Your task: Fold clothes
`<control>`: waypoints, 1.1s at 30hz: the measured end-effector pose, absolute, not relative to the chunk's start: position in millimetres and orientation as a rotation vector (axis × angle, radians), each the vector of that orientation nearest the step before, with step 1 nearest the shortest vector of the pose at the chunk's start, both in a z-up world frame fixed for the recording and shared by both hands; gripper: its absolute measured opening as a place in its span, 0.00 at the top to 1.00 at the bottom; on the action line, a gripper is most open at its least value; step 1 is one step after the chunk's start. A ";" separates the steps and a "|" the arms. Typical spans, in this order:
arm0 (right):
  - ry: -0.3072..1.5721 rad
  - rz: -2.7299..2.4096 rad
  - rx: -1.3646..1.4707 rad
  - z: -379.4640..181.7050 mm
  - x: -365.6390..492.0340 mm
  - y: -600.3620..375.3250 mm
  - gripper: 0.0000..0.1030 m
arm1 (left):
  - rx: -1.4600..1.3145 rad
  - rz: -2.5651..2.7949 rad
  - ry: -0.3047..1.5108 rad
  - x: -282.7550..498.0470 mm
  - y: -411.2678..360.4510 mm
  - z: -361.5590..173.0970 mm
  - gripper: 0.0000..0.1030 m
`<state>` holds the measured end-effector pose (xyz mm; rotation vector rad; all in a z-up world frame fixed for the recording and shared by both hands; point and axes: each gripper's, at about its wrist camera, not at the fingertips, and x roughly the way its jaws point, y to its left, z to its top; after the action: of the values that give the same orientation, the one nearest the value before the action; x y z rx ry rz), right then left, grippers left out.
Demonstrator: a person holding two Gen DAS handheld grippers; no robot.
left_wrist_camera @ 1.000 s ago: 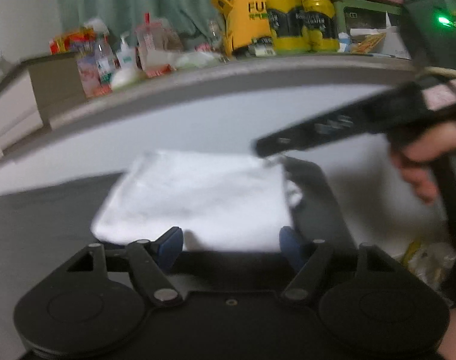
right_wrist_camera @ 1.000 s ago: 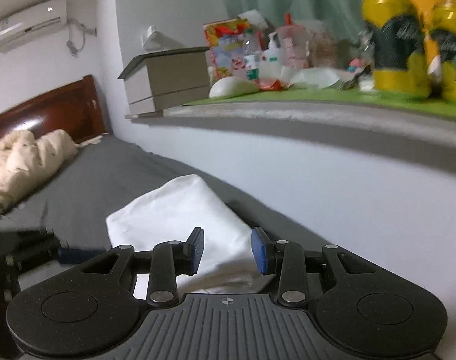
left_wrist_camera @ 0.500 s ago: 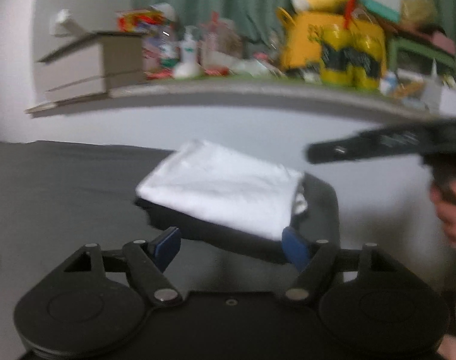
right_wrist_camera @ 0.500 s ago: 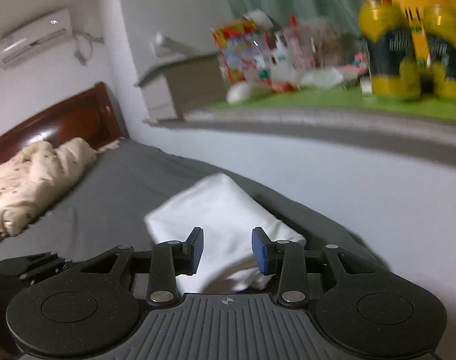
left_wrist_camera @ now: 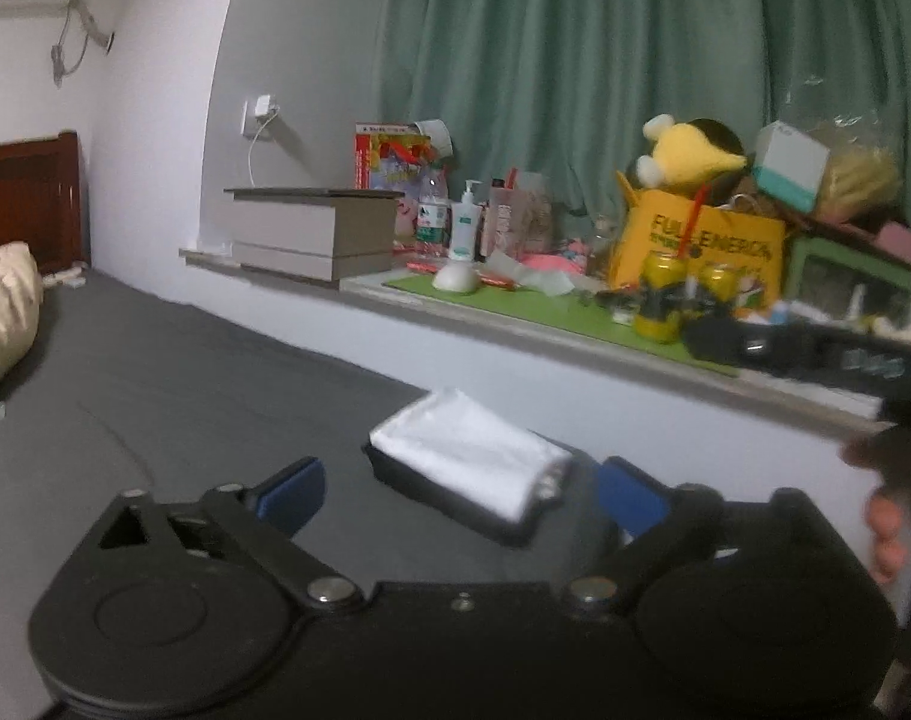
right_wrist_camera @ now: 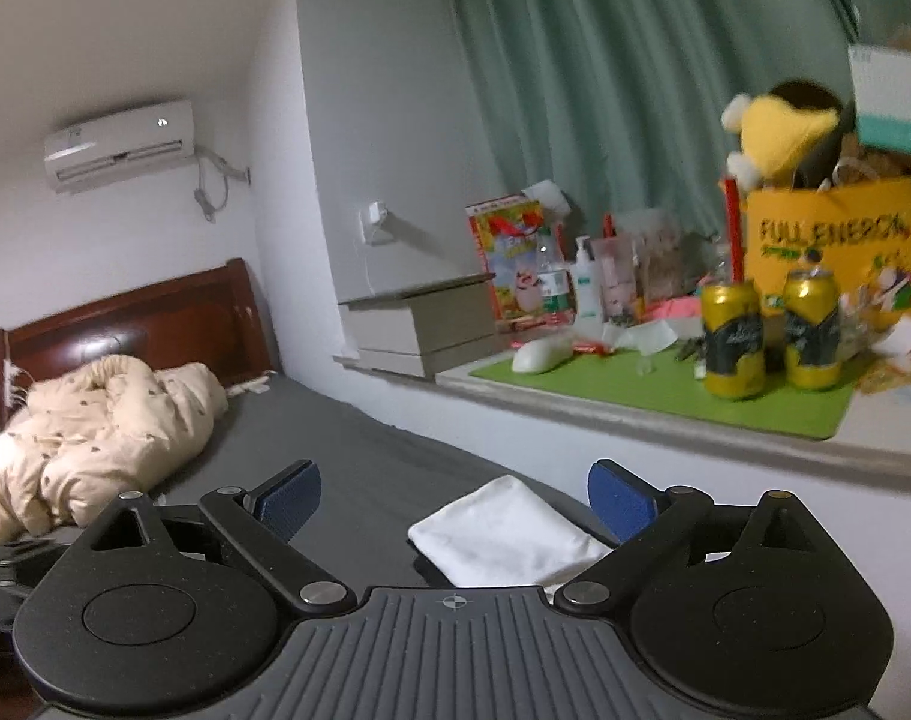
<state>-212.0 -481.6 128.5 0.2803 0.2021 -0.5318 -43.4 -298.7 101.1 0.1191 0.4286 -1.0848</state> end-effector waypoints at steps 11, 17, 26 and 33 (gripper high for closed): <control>0.433 -0.607 0.223 98.2 -198.4 -444.5 0.06 | 0.140 -0.981 0.502 -70.3 -286.4 87.2 0.00; 0.474 -0.634 0.143 84.6 -194.6 -451.3 0.06 | 0.116 -0.951 0.585 -62.1 -306.4 66.4 0.00; 0.472 -0.638 0.195 98.7 -204.0 -468.5 0.06 | 0.202 -0.933 0.583 -68.6 -331.9 80.1 0.00; 0.431 -0.656 0.197 112.1 -216.8 -467.7 0.06 | 0.230 -0.905 0.542 -77.1 -335.7 97.4 0.00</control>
<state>-216.8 -467.7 112.1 0.1973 0.4312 -0.6564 -77.1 -335.7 97.4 0.2299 0.5416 -0.9055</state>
